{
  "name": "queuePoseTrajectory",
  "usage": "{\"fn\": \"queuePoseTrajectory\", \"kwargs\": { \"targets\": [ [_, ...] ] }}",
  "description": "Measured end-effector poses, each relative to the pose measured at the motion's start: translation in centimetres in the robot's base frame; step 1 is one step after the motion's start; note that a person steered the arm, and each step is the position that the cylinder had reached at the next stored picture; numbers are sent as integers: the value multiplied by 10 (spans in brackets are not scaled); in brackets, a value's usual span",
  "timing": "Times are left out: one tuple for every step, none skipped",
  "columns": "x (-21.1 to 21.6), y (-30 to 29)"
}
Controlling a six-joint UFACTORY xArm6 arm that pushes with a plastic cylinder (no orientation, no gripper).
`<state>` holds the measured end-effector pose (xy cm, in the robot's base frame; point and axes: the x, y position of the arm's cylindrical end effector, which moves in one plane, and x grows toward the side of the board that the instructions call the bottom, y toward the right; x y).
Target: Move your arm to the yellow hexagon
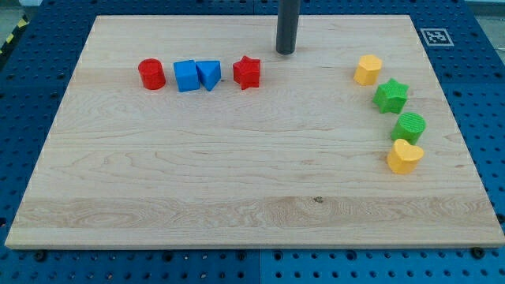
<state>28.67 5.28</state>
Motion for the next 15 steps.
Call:
{"fn": "queuePoseTrajectory", "kwargs": {
  "targets": [
    [0, 0],
    [-12, 0],
    [-41, 0],
    [-50, 0],
    [-50, 0],
    [-50, -4],
    [-31, -40],
    [-4, -61],
    [-2, -26],
    [16, -11],
    [26, -11],
    [29, -11],
    [31, -11],
    [32, 10],
    [32, 55]
  ]
}}
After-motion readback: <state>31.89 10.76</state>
